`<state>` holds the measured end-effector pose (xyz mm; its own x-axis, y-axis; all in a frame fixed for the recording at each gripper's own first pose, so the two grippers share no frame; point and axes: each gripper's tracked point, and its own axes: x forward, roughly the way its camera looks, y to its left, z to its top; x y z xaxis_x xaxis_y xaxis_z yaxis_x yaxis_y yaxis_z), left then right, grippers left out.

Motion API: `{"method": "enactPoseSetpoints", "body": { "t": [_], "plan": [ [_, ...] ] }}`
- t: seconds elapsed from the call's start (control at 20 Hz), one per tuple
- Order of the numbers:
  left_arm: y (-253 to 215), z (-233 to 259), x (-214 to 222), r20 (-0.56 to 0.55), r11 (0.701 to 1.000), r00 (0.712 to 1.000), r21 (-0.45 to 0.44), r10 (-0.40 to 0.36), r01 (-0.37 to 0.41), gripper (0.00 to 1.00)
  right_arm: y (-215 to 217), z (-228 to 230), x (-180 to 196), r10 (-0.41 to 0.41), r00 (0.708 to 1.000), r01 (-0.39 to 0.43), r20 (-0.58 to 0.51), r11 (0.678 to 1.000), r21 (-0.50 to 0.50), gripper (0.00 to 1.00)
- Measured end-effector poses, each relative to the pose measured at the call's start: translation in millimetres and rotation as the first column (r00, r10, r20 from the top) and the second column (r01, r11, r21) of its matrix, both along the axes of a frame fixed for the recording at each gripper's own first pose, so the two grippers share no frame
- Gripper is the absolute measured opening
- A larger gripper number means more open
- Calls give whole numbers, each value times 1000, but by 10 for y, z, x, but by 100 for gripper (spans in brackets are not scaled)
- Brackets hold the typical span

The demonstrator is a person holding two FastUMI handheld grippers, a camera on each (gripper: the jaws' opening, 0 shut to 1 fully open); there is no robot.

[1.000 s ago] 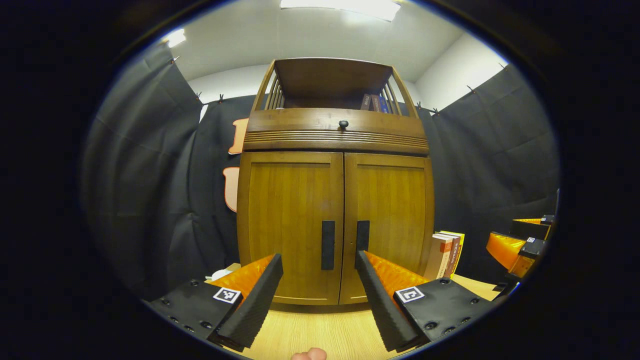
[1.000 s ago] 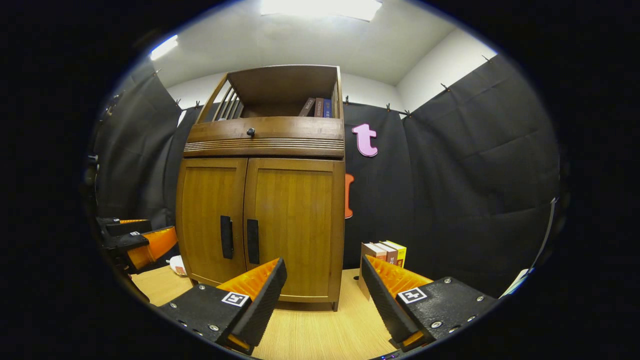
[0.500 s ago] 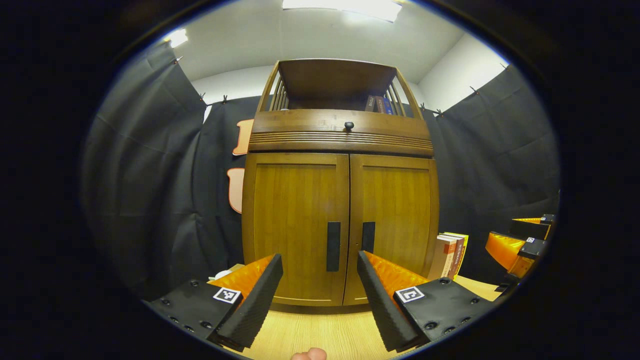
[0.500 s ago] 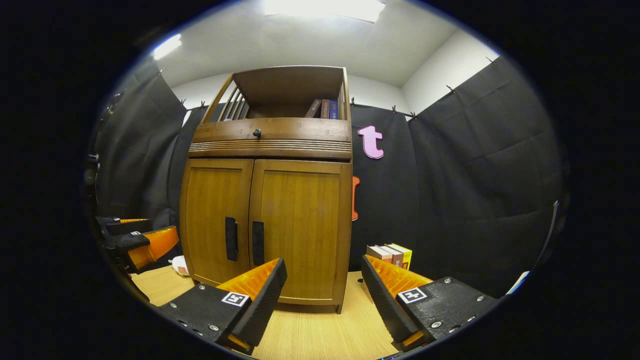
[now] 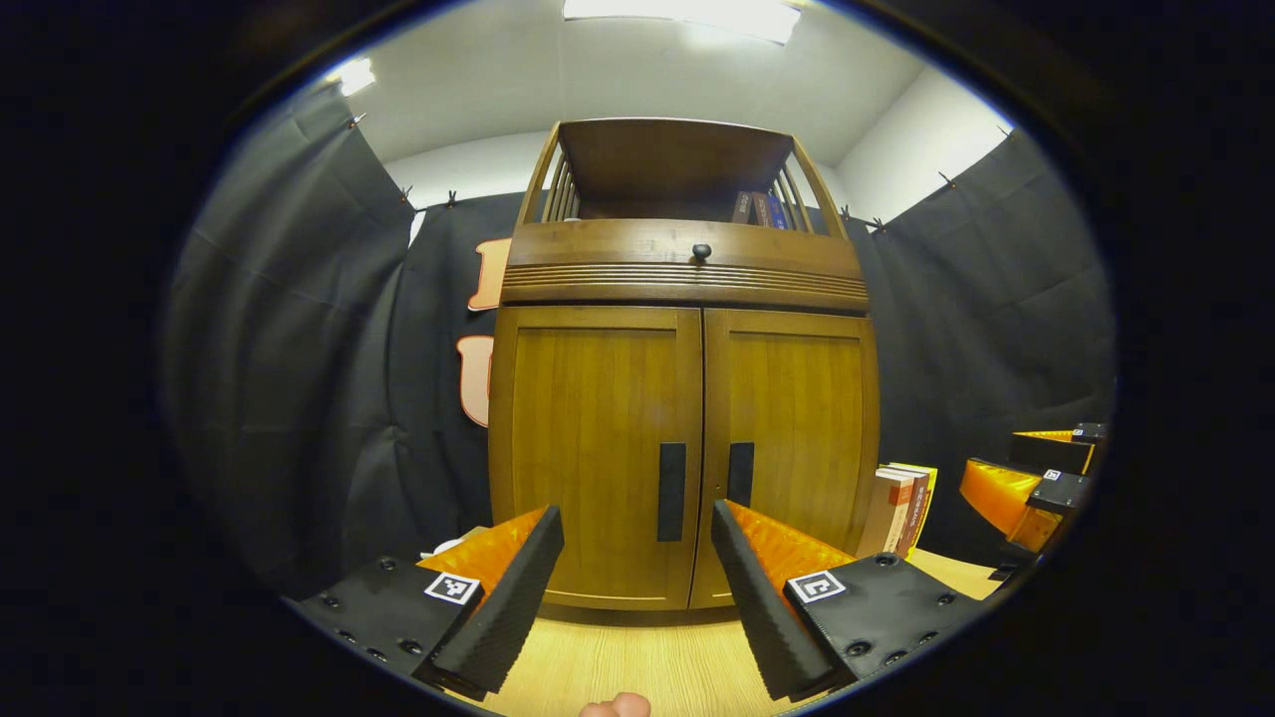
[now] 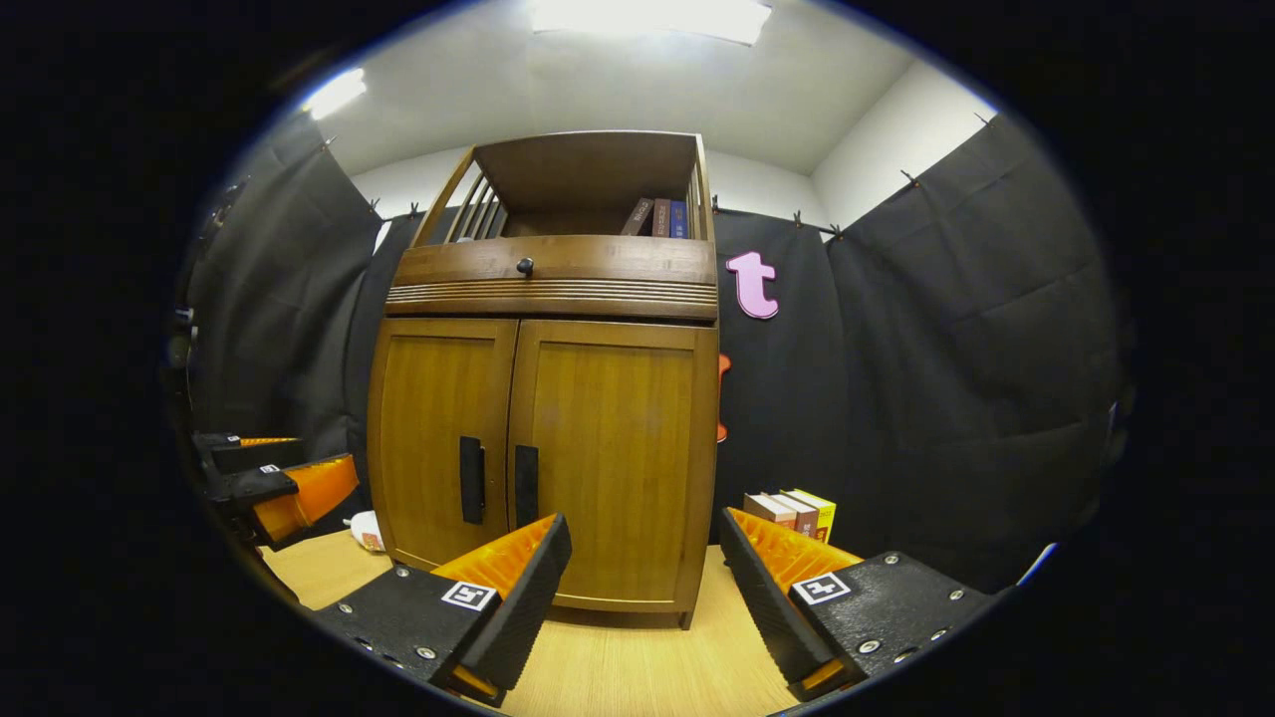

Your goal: Open the right door of the double-door shoe cabinet with the right hand, and open the left door with the left hand.

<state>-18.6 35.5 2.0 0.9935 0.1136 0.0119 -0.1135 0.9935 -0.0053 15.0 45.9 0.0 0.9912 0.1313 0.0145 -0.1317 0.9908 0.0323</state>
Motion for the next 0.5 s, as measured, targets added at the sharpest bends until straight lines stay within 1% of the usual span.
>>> {"method": "enactPoseSetpoints", "body": {
  "t": [0.05,0.2,0.25,0.3,0.45,0.5],
  "plan": [
    [20,5,-12,-1,1000,1000,1,2,-2,99,36,29,40,8,1000,-8,6,1000,1,92],
    [37,-5,-33,-7,1000,1000,0,5,-5,99,154,86,214,39,999,-38,31,999,-37,92],
    [52,-9,-46,-9,1000,1000,0,9,-9,94,210,90,278,53,998,-51,33,998,-43,92],
    [70,-16,-57,-11,1000,1000,-1,13,-14,99,264,96,339,66,997,-64,37,997,-43,92],
    [123,-24,-81,-15,1000,1000,1,26,-26,99,433,115,507,104,994,-102,41,994,-36,92],
    [136,-26,-82,-18,1000,999,4,28,-28,94,511,95,572,117,992,-116,38,993,-32,92]
  ]
}}
